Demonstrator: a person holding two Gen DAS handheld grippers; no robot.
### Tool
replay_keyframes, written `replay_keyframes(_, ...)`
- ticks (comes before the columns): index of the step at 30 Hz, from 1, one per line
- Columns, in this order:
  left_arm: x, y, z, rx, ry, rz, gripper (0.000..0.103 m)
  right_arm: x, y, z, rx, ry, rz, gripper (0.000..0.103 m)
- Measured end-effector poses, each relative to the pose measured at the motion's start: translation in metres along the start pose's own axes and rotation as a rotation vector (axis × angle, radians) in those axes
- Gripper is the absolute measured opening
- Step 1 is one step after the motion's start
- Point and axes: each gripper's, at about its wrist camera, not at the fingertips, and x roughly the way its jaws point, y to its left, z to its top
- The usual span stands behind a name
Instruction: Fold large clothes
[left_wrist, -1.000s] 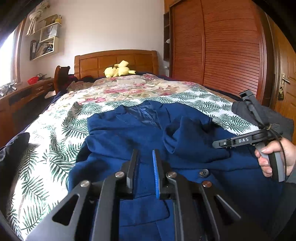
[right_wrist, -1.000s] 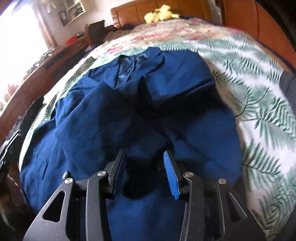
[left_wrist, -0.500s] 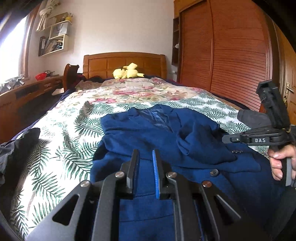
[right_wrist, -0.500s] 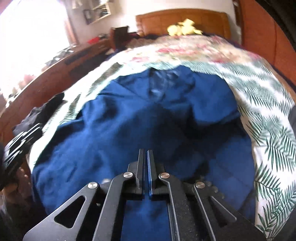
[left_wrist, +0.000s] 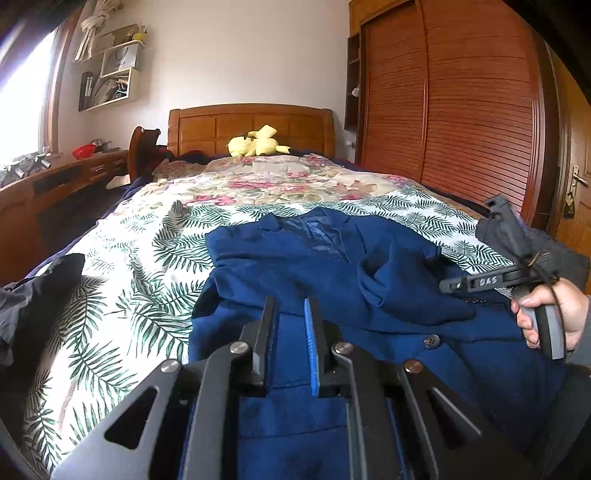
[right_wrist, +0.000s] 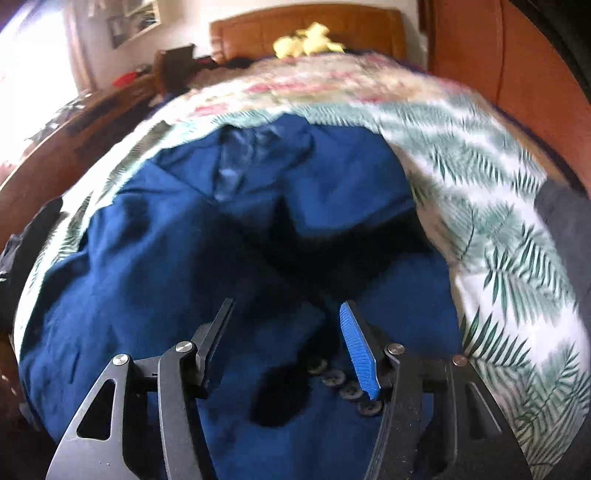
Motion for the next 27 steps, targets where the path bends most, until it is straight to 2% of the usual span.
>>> replay_keyframes(2,0.0,0.0,0.001,0.0,0.002,0.001,0.011,0.013,-0.008,-0.003,0.028,0.055,0.018,0.055)
replay_keyframes(4,0.0,0.0,0.001,-0.001,0.003,0.002,0.011,0.02,-0.01,-0.007,0.041,0.074,0.054,0.036)
replay_keyframes(5,0.001,0.0,0.001,-0.001,0.004,0.002,0.011,0.019,-0.008,-0.008,0.028,0.07,0.061,0.013)
replay_keyframes(6,0.0,0.0,0.001,0.0,0.004,0.002,0.011,0.018,-0.004,-0.009,0.001,0.066,0.049,0.002)
replay_keyframes(11,0.002,0.0,0.001,0.002,0.004,0.003,0.011,-0.01,0.023,-0.008,-0.116,-0.043,0.045,0.001)
replay_keyframes(15,0.001,0.002,0.001,0.003,0.0,0.011,0.011,-0.04,0.048,-0.007,-0.157,-0.116,0.123,0.0)
replay_keyframes(21,-0.001,0.009,0.001,-0.011,-0.002,0.022,0.011,-0.071,0.098,-0.016,-0.224,-0.153,0.246,0.0)
replay_keyframes(24,-0.003,0.009,0.001,-0.012,-0.003,0.023,0.011,-0.083,0.121,-0.028,-0.25,-0.142,0.315,0.0)
replay_keyframes(27,-0.004,0.008,0.001,-0.012,-0.004,0.021,0.011,-0.087,0.136,-0.043,-0.276,-0.112,0.347,0.0)
